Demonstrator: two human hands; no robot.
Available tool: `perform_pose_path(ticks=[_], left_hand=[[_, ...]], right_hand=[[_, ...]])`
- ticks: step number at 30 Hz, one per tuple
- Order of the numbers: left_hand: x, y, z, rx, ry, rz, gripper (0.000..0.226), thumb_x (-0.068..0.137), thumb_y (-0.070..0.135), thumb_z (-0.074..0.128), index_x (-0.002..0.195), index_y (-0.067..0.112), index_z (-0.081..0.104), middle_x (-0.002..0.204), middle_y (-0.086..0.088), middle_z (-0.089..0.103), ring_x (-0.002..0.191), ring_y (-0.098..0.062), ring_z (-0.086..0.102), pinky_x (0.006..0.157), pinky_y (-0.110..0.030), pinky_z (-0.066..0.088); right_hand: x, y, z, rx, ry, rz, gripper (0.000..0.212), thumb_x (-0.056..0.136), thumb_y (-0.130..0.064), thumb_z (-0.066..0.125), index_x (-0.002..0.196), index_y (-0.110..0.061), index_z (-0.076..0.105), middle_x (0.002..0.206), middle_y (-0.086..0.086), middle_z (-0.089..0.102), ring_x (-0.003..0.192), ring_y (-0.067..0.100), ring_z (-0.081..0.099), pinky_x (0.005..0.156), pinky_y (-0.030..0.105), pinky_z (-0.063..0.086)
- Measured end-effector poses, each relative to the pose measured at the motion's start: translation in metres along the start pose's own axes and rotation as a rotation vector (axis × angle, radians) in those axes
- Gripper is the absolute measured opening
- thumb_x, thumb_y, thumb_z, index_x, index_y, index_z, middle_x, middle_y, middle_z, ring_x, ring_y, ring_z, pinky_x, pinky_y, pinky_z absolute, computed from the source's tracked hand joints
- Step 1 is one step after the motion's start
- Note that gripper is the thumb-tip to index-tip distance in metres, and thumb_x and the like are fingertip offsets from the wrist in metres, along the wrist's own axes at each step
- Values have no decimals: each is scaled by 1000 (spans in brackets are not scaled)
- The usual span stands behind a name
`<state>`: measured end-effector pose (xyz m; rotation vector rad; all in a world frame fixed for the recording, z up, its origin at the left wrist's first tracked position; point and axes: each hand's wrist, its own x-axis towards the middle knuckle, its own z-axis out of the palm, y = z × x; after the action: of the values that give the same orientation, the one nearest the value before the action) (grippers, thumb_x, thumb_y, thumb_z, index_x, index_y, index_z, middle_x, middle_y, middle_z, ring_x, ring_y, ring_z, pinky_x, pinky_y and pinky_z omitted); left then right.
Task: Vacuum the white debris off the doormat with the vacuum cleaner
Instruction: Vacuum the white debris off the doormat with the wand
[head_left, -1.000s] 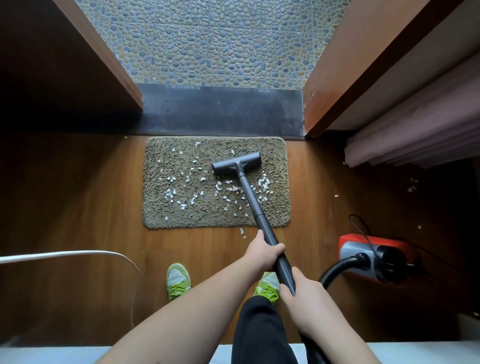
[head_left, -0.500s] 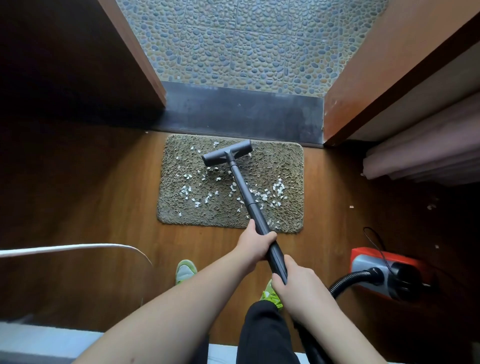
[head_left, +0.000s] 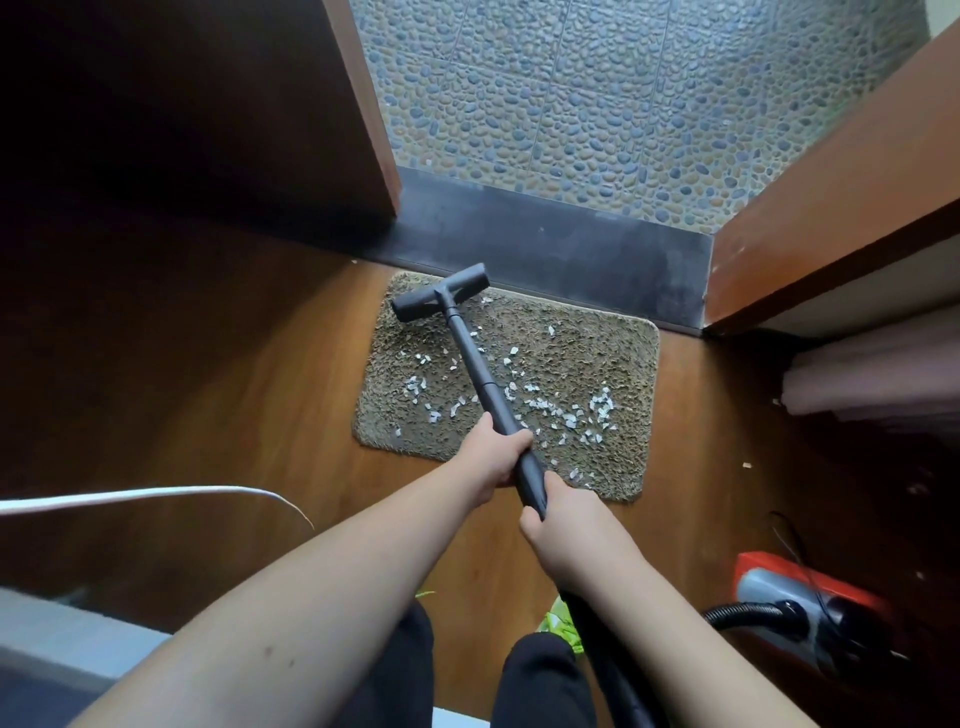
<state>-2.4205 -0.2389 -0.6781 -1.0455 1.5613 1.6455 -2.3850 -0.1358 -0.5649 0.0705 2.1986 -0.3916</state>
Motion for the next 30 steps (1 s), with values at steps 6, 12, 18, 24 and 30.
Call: perform_pose_path(ticks=[6,12,18,24,30], left_hand=[[17,9,-35,-42,29,-27,22,90,10,61,107,12,47,89,-8,58,73,-21,61,53,-29,51],[31,17,-50,-30,46,-29,22,91,12,61,107,12,46,89,-10,58,72,-22,61,54,-29,52],[27,12,-40,-40,45,-49,26,91,11,63,109,10,45,95,-12,56,74,-22,60,54,-31,53],[15,3,-23,-38,27,-79,29,90,10,63,112,8,45,99,-13,56,75,-23,62,47,-29,51],[5,-7,-9,-29,15,-80,27,90,11,63,109,10,44,105,-15,56,82,-26,62,50,-31,52]], right_hand=[[24,-35,6,-67,-14,-17,31,98,-34,42,121,-14,48,117,11,62,107,30,61,74,32,41],[38,-52,8,-64,-23,-16,32,98,-34,44,121,-13,49,117,12,61,106,31,60,76,33,43],[32,-39,5,-21,-51,2,25,95,-33,44,111,-15,51,106,10,64,95,30,64,76,34,50],[21,-18,6,-6,-54,5,16,94,-33,45,95,-17,45,88,4,56,77,25,54,69,31,46],[10,-2,7,25,-65,25,19,94,-33,44,99,-16,49,89,4,59,76,25,59,69,32,51]])
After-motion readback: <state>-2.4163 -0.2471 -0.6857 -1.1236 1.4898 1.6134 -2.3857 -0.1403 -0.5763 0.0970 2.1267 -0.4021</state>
